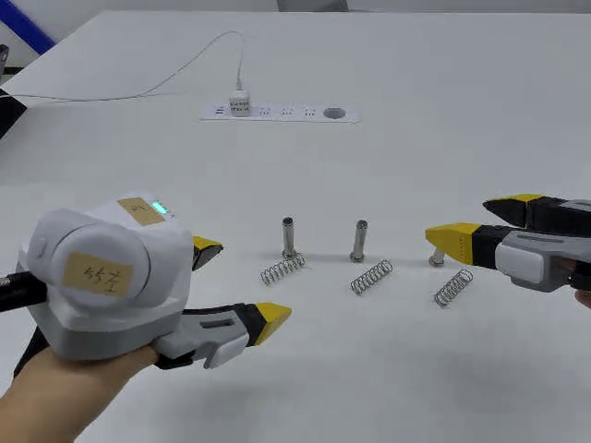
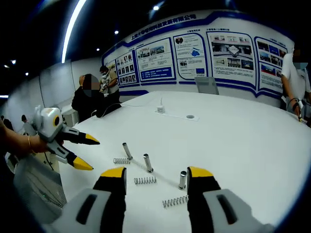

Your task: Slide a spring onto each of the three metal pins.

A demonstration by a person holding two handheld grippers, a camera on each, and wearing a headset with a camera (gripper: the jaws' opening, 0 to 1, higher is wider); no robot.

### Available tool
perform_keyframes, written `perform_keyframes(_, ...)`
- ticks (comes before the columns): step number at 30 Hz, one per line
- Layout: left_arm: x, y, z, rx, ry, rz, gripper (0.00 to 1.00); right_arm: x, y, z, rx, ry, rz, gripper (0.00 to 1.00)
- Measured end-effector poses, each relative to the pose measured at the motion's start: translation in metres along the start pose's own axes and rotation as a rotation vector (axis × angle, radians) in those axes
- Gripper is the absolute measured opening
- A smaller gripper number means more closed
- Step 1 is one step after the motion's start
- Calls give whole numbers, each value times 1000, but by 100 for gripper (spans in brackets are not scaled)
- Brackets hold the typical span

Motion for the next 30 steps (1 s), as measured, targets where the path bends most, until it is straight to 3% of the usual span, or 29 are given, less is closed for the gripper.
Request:
perform_keyframes(7, -1, 6, 17, 25, 25, 40, 45, 10, 15, 1, -22, 17, -14, 52)
perform_keyframes(15, 3, 17, 36, 43, 57, 13, 32, 21, 26, 3, -42, 37, -33, 52)
perform_keyframes(24, 5, 21, 51, 73, 88, 5, 24, 21, 31, 3, -49, 18, -4, 52)
perform_keyframes(30, 10, 16, 61, 102, 130, 60, 20, 23, 29, 6, -42, 0, 39, 52)
Point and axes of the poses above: the centre of the closed fingertips' face, and the gripper's own axes: z roughly forward along the fingers, y roughly to its left, x roughly out of its underside, the point moved 1 cm from there along -z, roughly backward along the fingers, and after that the axes turned 13 degrees about y, right-handed, at the moved point
